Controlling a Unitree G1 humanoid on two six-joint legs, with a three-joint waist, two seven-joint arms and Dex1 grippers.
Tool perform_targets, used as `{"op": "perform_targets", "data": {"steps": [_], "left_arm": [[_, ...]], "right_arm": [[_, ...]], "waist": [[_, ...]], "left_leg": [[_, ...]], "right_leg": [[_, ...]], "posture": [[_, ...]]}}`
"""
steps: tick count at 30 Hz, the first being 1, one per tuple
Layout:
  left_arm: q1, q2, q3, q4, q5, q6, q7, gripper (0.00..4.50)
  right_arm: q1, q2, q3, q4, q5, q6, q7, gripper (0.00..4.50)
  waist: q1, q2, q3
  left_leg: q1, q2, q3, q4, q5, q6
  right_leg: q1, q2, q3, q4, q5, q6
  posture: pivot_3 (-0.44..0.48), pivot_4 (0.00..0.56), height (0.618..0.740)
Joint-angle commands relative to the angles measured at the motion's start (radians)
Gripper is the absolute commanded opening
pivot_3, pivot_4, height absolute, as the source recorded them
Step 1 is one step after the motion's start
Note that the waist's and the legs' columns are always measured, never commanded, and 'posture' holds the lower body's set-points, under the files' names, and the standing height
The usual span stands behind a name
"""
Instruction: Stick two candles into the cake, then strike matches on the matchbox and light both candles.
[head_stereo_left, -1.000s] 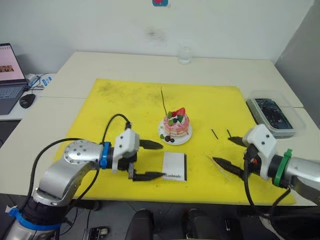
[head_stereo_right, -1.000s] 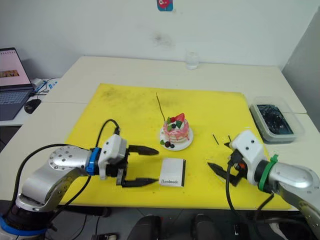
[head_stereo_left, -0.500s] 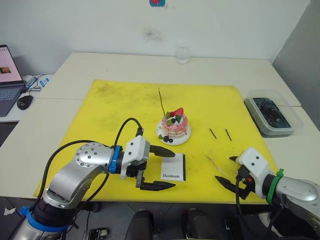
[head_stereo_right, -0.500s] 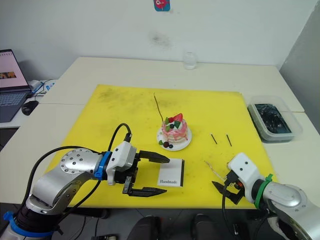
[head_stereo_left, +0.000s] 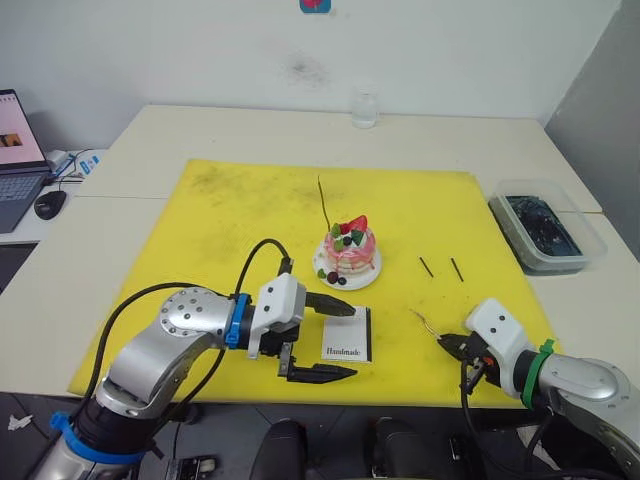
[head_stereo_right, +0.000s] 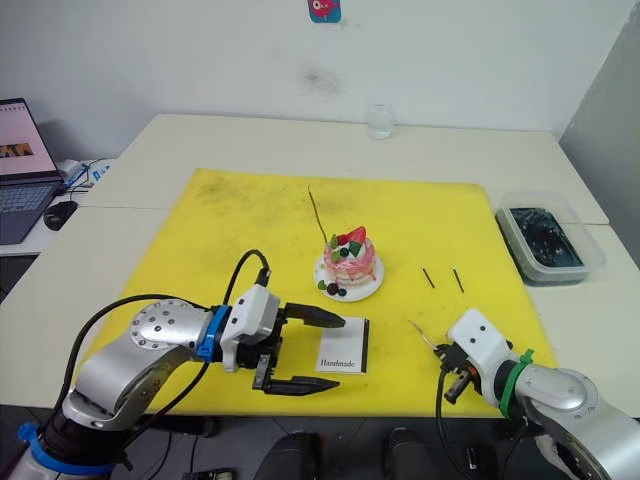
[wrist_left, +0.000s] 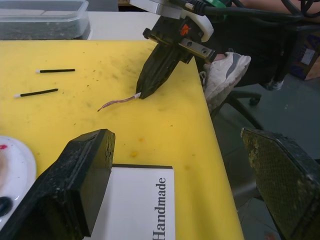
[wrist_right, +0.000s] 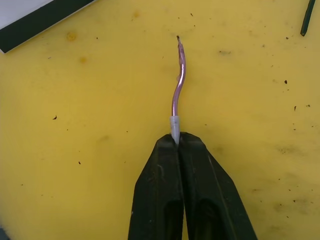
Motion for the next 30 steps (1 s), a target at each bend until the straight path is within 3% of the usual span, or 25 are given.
{"op": "perform_targets", "data": {"steps": [1,5,9,12,18,30], "left_arm": [[-0.017,-0.012,-0.007,-0.063,-0.035,0.024,0.015,4.5],[-0.044,-0.036,-0.002,-0.108,-0.121,0.114,0.039,4.5],[-0.072,-0.046,-0.024,-0.136,-0.148,0.141,0.038,4.5],[-0.086,-0.061,-0.044,-0.139,-0.152,0.143,0.037,4.5],[-0.104,-0.11,-0.066,-0.147,-0.187,0.179,0.076,4.5],[-0.134,-0.135,-0.109,-0.11,-0.134,0.146,0.078,4.5]], "right_arm": [[0.002,-0.011,-0.104,-0.069,0.059,0.019,0.043,0.05],[0.053,-0.08,-0.291,-0.09,0.114,0.037,0.153,0.05],[0.215,-0.175,-0.502,-0.019,0.054,-0.034,0.334,0.05],[0.35,-0.185,-0.592,0.078,-0.032,-0.165,0.454,0.05],[0.438,-0.123,-0.608,0.217,-0.114,-0.333,0.522,0.05],[0.35,-0.114,-0.477,0.276,-0.132,-0.308,0.513,0.05]], "waist": [[0.0,0.0,0.0],[0.003,0.0,0.0],[0.008,0.0,0.0],[0.008,0.0,0.0],[0.002,0.0,0.0],[0.005,0.0,0.0]], "left_leg": [[0.0,0.0,0.0,0.0,0.0,0.0],[0.0,0.0,0.0,0.0,0.0,0.0],[0.0,-0.001,0.0,0.0,0.0,0.0],[0.0,-0.002,0.0,0.0,0.0,0.0],[0.001,-0.002,0.0,0.001,0.0,0.0],[0.001,-0.002,0.0,0.001,0.0,0.0]], "right_leg": [[0.0,0.0,0.0,0.0,0.0,0.0],[0.0,0.001,0.0,0.0,0.0,0.0],[0.001,0.001,0.0,-0.001,0.0,0.0],[0.001,0.002,-0.001,-0.001,0.0,0.0],[0.001,0.002,0.0,0.0,0.0,0.0],[0.002,0.003,0.0,0.0,0.0,0.0]], "posture": [[0.0,0.15,0.74],[0.0,0.15,0.74],[0.0,0.15,0.74],[0.0,0.15,0.74],[0.0,0.15,0.74],[0.0,0.15,0.74]]}}
